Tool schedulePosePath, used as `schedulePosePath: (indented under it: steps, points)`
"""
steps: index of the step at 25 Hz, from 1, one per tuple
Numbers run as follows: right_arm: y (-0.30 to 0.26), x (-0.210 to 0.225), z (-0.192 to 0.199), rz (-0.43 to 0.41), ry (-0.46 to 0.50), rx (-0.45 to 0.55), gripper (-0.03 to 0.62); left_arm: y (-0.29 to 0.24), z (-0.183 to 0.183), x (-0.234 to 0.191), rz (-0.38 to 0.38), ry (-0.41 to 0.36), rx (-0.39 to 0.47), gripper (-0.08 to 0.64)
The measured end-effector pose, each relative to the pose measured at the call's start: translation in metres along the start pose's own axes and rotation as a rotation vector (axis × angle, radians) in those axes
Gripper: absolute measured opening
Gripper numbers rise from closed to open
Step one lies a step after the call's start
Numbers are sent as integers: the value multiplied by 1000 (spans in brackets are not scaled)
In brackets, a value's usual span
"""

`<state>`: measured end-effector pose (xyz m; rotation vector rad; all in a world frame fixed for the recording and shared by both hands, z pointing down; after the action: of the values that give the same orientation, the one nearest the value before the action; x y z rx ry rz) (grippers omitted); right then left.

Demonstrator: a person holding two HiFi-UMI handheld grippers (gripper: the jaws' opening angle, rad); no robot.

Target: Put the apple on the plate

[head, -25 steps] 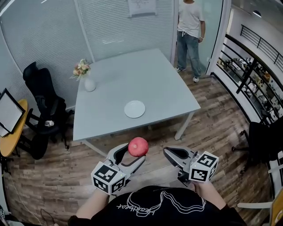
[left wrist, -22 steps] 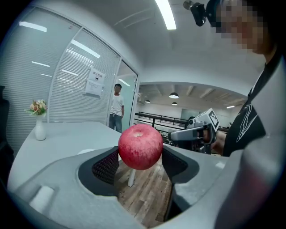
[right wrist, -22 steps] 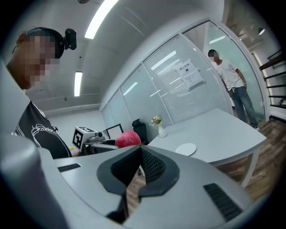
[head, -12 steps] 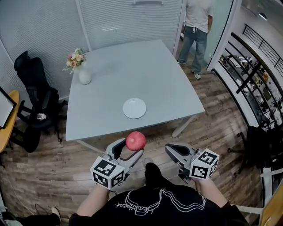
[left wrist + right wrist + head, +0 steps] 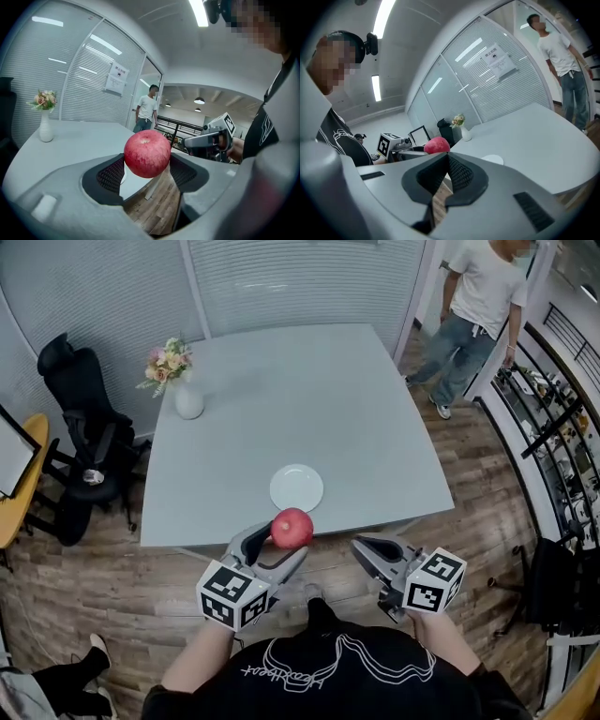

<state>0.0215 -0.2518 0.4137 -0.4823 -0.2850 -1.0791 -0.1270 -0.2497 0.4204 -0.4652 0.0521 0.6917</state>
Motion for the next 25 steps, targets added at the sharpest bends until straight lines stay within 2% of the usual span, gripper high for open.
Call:
schedulePosePath:
  steps: [12,25]
  points:
    - [-28,68,0,7,-71,-54,8,-70,4,-61,-79,-14,-64,310]
    - [-34,106,5,29,-115,-59,8,-131,34,-108,-158,-42,-129,310]
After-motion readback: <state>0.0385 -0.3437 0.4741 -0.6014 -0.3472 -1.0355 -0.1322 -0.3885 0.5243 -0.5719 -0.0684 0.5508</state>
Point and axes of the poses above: the fingertips, and each gripper's own axes: y backward along the fingers, x to its right, z out of its underside, the point moved 3 cm from there along y, backward along the fingers, and after that the axes turned 4 degrees about -x, right-handed, at the moved point
